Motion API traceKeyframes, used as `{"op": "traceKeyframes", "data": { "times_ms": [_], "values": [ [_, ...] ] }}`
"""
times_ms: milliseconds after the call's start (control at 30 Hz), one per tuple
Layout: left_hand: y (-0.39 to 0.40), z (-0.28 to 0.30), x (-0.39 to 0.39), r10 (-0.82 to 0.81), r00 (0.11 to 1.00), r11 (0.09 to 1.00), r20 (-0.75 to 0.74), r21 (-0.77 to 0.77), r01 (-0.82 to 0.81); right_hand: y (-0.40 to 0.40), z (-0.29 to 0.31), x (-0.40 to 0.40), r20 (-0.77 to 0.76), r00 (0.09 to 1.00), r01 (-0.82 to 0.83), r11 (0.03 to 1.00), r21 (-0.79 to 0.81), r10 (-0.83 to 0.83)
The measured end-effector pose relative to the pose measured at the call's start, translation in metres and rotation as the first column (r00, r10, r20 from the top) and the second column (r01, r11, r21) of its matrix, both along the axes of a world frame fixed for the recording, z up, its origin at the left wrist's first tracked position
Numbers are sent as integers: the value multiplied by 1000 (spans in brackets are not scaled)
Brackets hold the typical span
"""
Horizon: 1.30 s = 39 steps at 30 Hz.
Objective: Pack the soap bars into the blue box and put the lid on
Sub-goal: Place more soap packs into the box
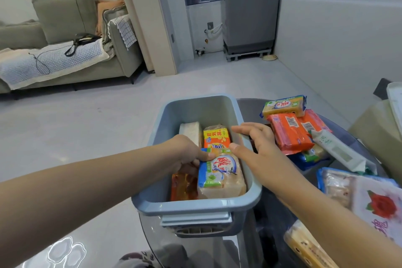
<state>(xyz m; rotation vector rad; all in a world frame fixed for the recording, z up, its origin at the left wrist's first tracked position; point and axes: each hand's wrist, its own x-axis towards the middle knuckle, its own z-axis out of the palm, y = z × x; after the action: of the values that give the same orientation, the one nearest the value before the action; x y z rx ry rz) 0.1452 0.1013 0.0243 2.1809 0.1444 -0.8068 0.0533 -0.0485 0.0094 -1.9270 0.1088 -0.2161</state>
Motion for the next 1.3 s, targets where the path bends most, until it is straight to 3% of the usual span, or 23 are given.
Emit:
{"op": "traceKeyframes", "data": {
  "times_ms": [100, 233, 433, 567, 700, 767, 833, 933, 967, 1300],
  "values": [
    [5, -5, -6, -50, 998, 996, -26, -78, 48, -2, -1, 0, 2, 1000, 5, 1000, 12, -5],
    [11, -4, -6, -216, 976, 976, 31, -19, 216, 0, -2, 0, 16, 1000, -10, 1000, 0, 10],
    [9, -5, -18, -409, 906, 912, -111, -21, 409, -3, -5, -5, 5, 999, -44, 999, 1, 44],
    [3, -3, -10, -476, 878, 867, -53, 142, 478, -1, -5, -3, 17, 998, -57, 998, 12, 57],
    [-2, -9, -14, -665, 742, 694, 86, 438, 571, -3, -6, -3, 23, 997, -69, 998, 13, 68],
    [-5, -11, -14, -684, 725, 669, 86, 470, 575, -4, -8, -4, 25, 997, -72, 997, 9, 71],
    [-5, -10, -9, -654, 756, 698, 15, 398, 595, -5, -9, -4, 22, 997, -72, 997, 9, 72],
    [-1, -8, -3, -510, 850, 845, -131, 108, 523, -5, -9, -4, 21, 997, -72, 997, 5, 72],
    [0, -10, -1, -483, 867, 864, -121, 92, 494, -5, -9, -4, 26, 997, -72, 997, 2, 72],
    [-7, -23, -1, -465, 885, 855, 26, 272, 441, -6, -12, -4, 47, 995, -93, 996, 5, 93]
  ]
}}
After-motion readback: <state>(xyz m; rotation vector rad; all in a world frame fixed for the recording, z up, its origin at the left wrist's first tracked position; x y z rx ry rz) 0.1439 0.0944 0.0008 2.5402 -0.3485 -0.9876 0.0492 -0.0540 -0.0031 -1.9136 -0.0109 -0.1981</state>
